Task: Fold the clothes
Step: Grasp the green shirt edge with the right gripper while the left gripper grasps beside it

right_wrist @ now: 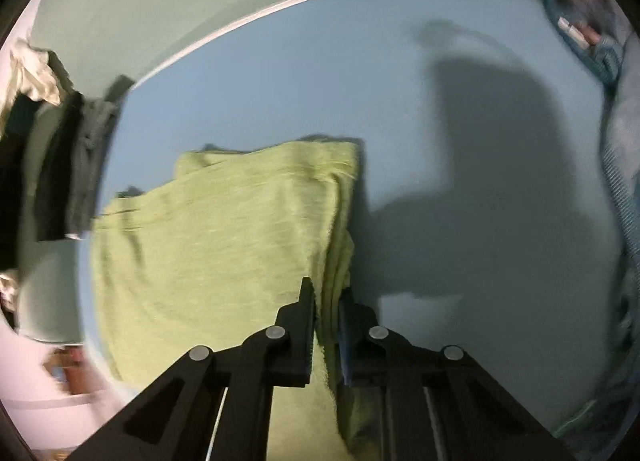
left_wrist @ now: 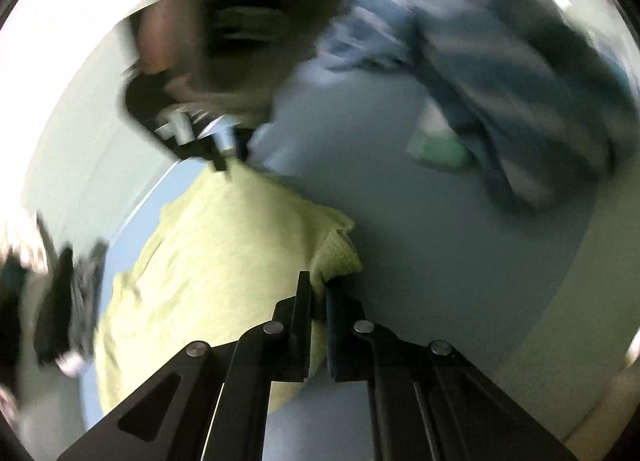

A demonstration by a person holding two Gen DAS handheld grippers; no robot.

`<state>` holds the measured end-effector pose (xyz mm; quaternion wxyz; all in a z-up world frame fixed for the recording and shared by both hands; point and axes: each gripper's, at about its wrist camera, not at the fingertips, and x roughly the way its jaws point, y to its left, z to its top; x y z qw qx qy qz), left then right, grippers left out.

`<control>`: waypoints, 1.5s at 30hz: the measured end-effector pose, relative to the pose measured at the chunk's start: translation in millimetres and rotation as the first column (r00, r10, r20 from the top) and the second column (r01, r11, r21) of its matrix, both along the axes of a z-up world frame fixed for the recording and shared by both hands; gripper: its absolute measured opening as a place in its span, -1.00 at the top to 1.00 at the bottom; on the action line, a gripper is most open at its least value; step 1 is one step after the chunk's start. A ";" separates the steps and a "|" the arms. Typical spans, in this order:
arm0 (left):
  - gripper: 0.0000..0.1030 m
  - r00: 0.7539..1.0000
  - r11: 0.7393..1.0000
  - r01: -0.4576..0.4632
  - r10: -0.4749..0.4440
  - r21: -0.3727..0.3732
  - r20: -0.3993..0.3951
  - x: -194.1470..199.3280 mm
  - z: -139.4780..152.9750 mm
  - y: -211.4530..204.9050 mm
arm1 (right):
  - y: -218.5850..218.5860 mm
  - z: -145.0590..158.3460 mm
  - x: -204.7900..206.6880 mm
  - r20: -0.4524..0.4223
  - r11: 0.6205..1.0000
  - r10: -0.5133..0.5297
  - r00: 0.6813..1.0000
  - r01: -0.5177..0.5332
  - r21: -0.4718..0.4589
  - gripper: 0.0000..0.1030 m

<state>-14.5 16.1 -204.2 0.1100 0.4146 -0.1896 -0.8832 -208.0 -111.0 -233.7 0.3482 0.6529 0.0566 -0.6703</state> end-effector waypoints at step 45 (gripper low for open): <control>0.22 0.443 0.029 -0.550 0.858 0.835 0.262 215.8 0.8 -349.4 | -242.7 17.6 173.5 -0.063 0.865 0.501 0.863 -0.502 -0.003 0.79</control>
